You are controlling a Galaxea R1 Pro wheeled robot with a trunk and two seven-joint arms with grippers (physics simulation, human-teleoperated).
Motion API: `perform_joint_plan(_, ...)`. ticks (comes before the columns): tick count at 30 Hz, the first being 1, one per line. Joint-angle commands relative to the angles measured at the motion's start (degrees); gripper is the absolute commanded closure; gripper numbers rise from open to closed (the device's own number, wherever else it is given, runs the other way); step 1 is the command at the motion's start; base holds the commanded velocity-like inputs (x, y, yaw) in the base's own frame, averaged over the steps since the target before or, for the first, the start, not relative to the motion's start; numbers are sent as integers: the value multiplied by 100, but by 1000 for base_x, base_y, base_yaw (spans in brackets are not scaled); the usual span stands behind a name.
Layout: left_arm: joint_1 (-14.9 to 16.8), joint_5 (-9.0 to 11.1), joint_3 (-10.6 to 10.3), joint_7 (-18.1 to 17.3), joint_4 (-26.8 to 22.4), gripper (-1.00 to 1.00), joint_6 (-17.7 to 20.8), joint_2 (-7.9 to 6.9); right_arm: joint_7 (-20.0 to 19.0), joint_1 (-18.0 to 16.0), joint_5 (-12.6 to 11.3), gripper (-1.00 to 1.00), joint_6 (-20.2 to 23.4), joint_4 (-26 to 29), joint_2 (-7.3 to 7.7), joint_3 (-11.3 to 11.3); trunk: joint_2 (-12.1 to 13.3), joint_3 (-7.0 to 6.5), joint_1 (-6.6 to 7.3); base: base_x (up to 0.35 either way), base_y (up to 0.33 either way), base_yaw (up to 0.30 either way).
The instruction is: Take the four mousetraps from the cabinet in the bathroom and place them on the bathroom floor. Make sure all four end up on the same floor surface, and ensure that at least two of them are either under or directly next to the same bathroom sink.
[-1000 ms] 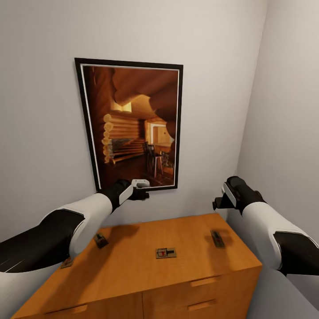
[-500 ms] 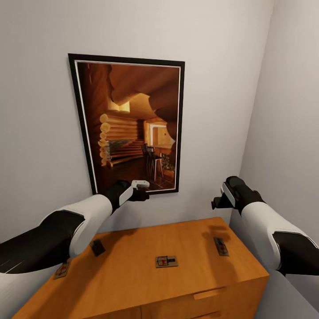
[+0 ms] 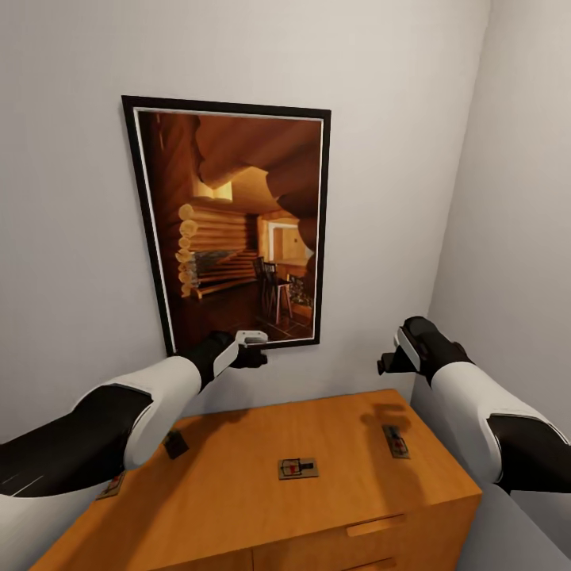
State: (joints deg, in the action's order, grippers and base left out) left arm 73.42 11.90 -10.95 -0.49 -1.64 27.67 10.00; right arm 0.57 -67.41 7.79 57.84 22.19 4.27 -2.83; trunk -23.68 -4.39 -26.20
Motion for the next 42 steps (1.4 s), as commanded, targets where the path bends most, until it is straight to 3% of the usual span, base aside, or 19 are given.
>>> perform_joint_plan(1, -67, 42, -47, -8, -8, -100, 13, 0, -4, 1, 31, -100, -69, -26, -4, -28, -4, 3, -2, 0, 0, 0)
perform_joint_plan(5, -285, 41, -47, -11, -6, -100, -137, 0, -4, 0, 30, -100, -549, -514, 31, -32, -4, 3, -2, 0, 0, 0)
perform_joint_plan(6, -399, 45, -47, -12, -4, -100, -246, 0, -4, 0, 30, -100, -864, -855, 48, -41, -4, 3, -2, 0, 0, 0)
perform_joint_plan(12, -509, 54, -47, -12, 3, -100, -358, 0, -4, 0, 29, -100, -1268, -1209, 61, -48, -4, 3, -2, 0, 0, 0)
perform_joint_plan(26, -546, 57, -47, -12, 6, -100, -402, 0, -22, 0, 29, -100, -1428, -1336, 91, -76, -4, 3, -2, 0, 0, 0)
perform_joint_plan(33, -547, 58, -47, -12, 6, -100, -401, 0, -146, 0, 33, -100, -1436, -1339, 116, -289, -4, 3, -2, 0, 0, 0)
perform_joint_plan(42, -548, 56, -47, -12, 6, -100, -403, 0, -475, 2, 36, -100, -1447, -1339, 327, -489, -4, 3, -2, 0, 0, 0)
